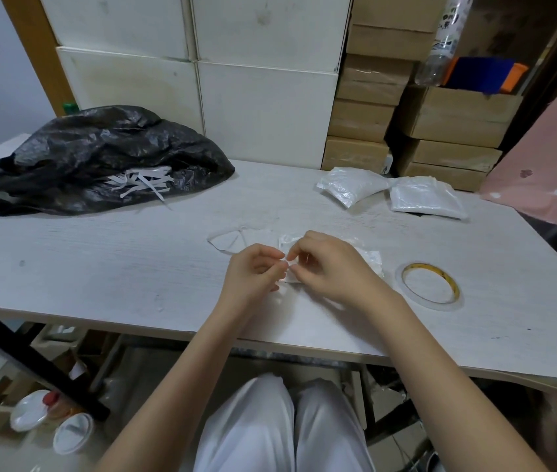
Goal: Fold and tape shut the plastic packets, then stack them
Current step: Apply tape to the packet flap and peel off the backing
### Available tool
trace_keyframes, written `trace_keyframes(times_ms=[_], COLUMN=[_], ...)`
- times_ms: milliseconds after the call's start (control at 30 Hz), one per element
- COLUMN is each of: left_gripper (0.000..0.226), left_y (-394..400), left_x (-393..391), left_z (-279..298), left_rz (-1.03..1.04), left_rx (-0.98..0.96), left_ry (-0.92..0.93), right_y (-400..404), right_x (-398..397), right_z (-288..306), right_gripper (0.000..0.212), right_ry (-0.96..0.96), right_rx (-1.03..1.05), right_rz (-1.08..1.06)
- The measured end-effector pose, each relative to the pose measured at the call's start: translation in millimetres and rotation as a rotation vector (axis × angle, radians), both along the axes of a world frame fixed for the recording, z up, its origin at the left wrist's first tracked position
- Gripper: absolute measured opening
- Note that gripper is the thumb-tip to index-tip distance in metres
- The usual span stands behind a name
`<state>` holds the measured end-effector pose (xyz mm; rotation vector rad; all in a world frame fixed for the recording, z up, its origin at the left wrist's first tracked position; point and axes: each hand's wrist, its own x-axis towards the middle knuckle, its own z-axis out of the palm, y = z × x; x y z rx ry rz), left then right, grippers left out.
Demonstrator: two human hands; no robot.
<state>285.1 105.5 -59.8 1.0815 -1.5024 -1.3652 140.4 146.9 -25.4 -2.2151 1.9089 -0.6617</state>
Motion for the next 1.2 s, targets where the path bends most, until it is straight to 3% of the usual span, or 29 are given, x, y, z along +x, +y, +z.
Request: trace_keyframes(times_ms=[333,600,1200], left_gripper=[0.032,0.042,0.046], left_y=[0,1,-2], left_x=[-5,-6,-7], left_z=[-7,-10,-17], left_rz=[0.074,0.106,0.121], left_rx=[-0.089,-0.273,-0.426], left_ry=[-0.036,-0.125,-0.171], right_y=[-4,-8,-7], right_x=[4,10,-2], right_z=[5,11,11], right_gripper=[0.012,0.015,0.01], right_ry=[-0.006,0.133,-0.029], right_rx=[0.044,0.043,0.078], right_rz=[-0.082,-0.06,-0.014])
